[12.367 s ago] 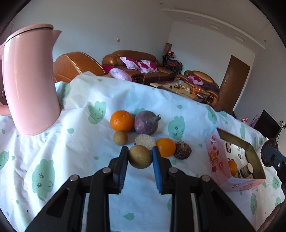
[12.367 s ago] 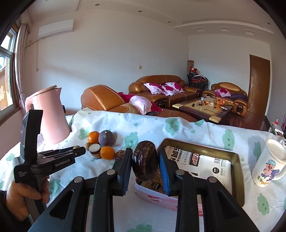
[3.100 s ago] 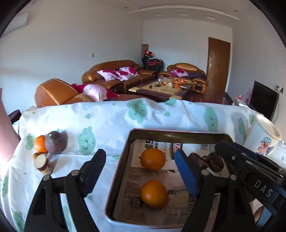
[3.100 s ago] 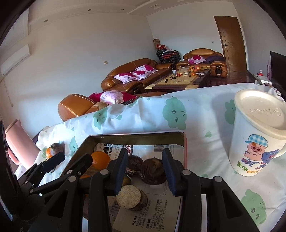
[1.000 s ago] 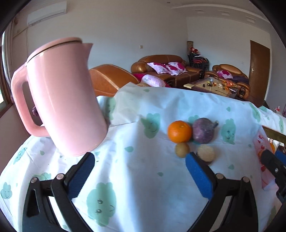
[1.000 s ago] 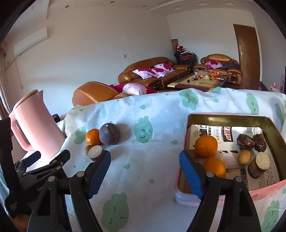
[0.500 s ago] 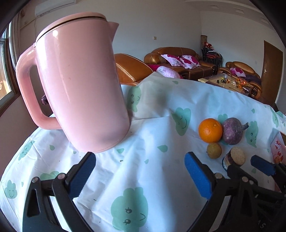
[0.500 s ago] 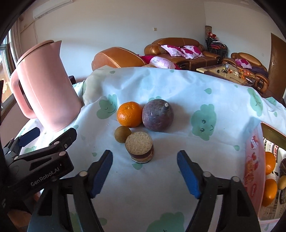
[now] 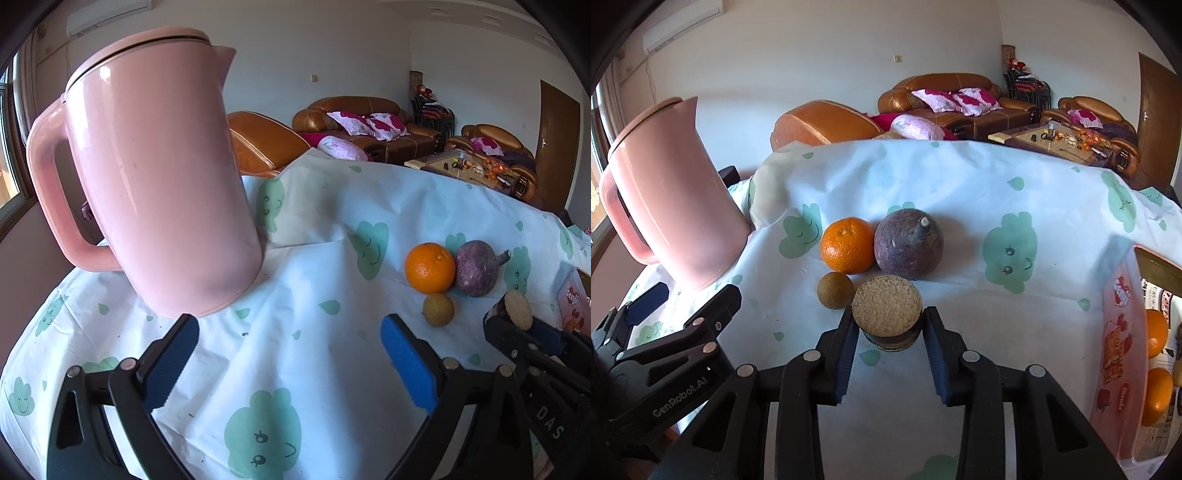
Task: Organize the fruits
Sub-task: 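Grasp the small yellow fruit with the left gripper while the right holds the rice cake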
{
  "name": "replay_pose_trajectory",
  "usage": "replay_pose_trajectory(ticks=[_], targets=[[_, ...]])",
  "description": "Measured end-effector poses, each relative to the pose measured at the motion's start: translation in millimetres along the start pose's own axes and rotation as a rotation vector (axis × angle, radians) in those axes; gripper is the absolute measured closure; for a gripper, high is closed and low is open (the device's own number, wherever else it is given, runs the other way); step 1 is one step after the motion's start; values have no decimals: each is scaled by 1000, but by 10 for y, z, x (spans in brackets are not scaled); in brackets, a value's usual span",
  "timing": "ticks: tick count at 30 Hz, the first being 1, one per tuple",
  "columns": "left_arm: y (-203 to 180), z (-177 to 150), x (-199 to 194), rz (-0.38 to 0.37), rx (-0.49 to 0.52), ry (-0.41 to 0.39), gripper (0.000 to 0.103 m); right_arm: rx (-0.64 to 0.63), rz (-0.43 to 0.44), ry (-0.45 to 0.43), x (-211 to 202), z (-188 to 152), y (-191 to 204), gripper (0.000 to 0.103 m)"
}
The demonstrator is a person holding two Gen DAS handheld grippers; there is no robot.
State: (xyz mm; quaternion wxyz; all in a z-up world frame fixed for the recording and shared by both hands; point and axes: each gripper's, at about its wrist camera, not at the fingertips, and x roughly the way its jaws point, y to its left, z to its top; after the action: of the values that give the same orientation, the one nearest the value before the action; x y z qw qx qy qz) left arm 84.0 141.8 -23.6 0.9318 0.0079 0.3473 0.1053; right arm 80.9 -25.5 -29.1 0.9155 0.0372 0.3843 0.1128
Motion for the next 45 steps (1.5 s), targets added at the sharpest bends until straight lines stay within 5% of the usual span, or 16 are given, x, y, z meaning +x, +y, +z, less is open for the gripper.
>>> replay_pose_trajectory(ticks=[9, 19, 26, 31, 33, 45], targets=[[-121, -27, -112, -134, 25, -13, 2, -91, -111, -183, -595, -215, -77, 65], [-474, -18, 2, -282, 53, 69, 18, -93, -92, -180, -787, -348, -262, 65], [-887, 160, 285, -305, 102, 149, 48, -62, -82, -180, -800, -359, -321, 65], [-846, 171, 390, -336, 62, 185, 73, -46, -69, -160, -755, -352, -361, 65], [-766, 174, 398, -368, 26, 189, 75, -41, -65, -155, -748, -349, -369, 65], [-663, 118, -80, -213, 32, -36, 75, -80, -81, -195, -812, -365, -276, 65]])
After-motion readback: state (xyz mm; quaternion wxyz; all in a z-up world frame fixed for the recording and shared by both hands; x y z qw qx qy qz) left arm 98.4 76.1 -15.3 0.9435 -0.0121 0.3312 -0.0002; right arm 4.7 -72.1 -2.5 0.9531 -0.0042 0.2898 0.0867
